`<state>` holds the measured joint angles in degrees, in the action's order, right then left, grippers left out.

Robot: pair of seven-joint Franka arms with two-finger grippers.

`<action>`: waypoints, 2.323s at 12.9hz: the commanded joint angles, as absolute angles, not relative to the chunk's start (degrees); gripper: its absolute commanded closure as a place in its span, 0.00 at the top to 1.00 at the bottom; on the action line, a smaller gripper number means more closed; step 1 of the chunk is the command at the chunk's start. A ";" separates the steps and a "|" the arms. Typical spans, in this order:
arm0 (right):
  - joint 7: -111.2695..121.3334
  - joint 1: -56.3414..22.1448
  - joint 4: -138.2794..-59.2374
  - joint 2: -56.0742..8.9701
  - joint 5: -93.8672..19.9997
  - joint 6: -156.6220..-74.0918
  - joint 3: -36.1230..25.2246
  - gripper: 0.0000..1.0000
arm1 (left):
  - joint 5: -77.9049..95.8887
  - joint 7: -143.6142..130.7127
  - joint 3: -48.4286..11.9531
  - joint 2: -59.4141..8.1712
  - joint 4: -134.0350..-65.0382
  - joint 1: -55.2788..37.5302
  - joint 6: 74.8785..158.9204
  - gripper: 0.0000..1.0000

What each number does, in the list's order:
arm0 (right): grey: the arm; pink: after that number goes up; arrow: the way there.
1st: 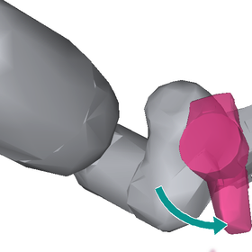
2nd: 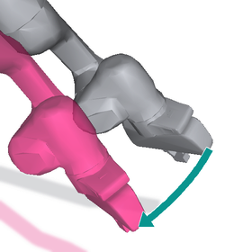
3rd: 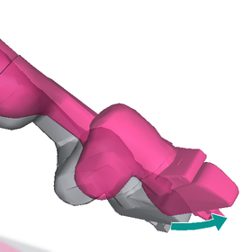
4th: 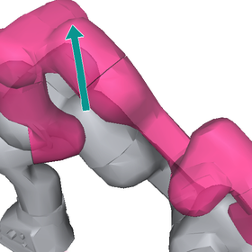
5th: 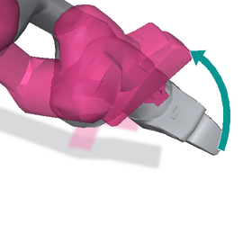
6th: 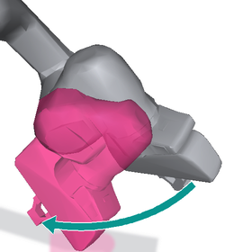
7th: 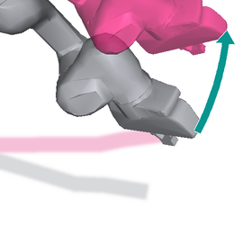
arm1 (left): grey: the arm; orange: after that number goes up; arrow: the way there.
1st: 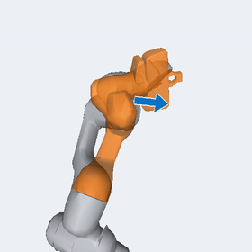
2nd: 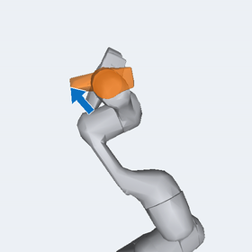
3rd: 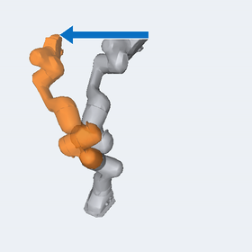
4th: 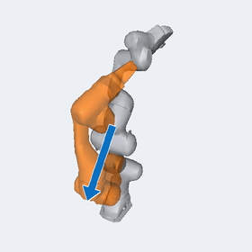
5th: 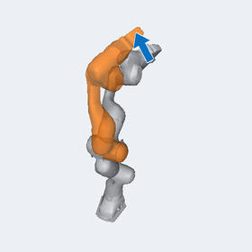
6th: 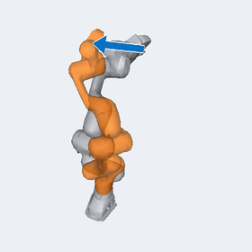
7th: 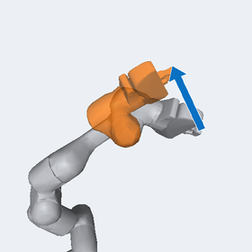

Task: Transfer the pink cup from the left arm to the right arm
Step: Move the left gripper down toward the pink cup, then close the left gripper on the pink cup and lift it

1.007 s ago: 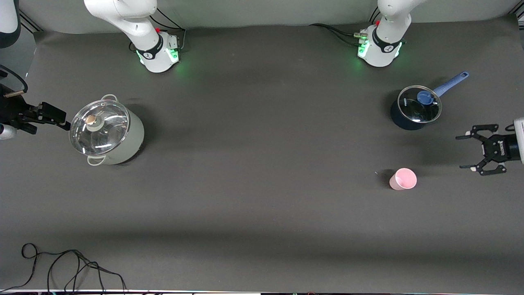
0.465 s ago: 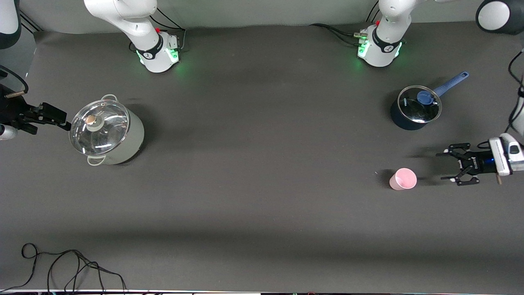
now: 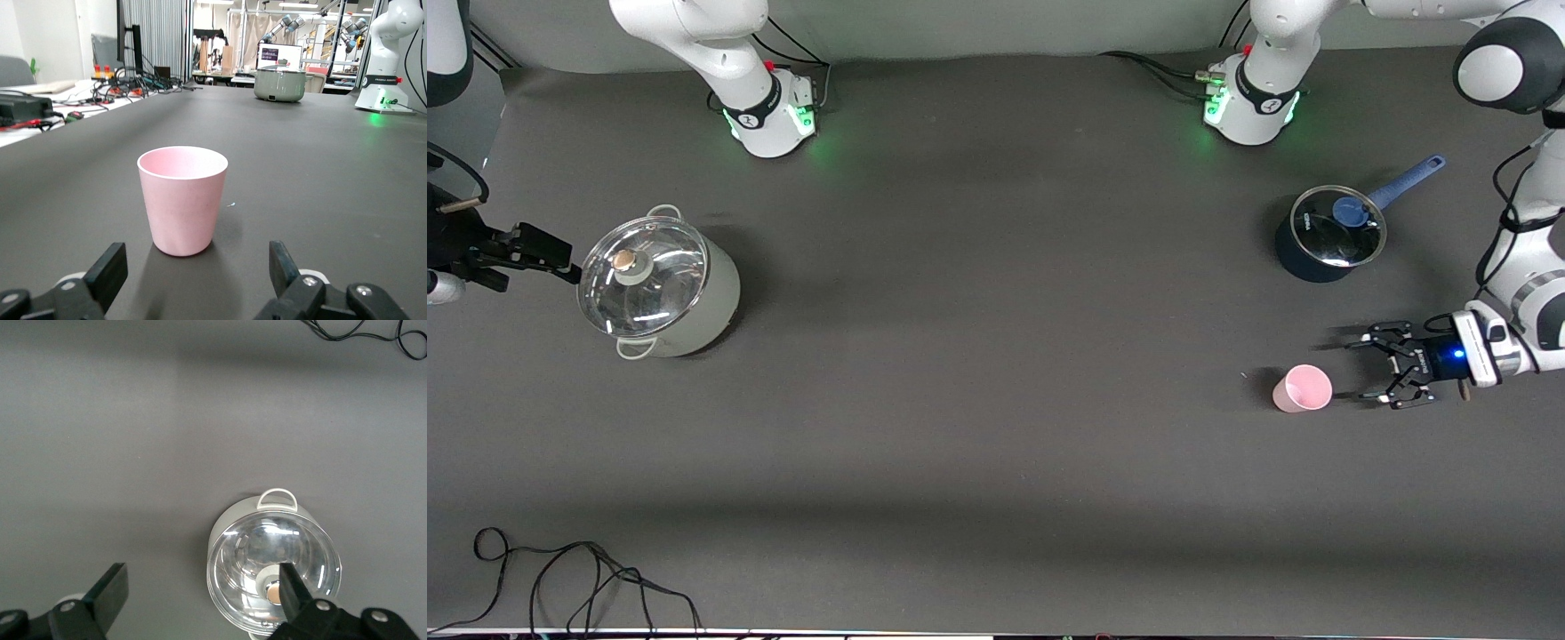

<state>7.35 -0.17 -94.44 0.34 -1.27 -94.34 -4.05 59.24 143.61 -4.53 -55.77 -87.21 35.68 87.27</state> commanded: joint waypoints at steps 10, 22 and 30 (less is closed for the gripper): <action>6.68 -0.35 -93.60 0.18 -0.88 -93.87 -4.22 1.00 | 65.03 149.15 -5.63 -59.94 -85.96 30.76 87.36 0.99; 6.86 -0.35 -93.08 1.05 -0.88 -92.29 -4.48 1.00 | 68.99 149.15 -5.80 -61.00 -85.61 26.37 90.09 0.38; 7.12 -0.53 -93.08 1.23 -0.88 -92.20 -5.19 1.00 | 68.64 148.98 -9.30 -60.29 -84.46 22.94 89.56 0.00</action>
<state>7.35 -0.16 -93.65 0.69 -1.27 -93.23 -4.87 67.93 148.38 -7.89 -60.28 -85.49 24.35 89.99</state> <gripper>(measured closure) 0.000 0.326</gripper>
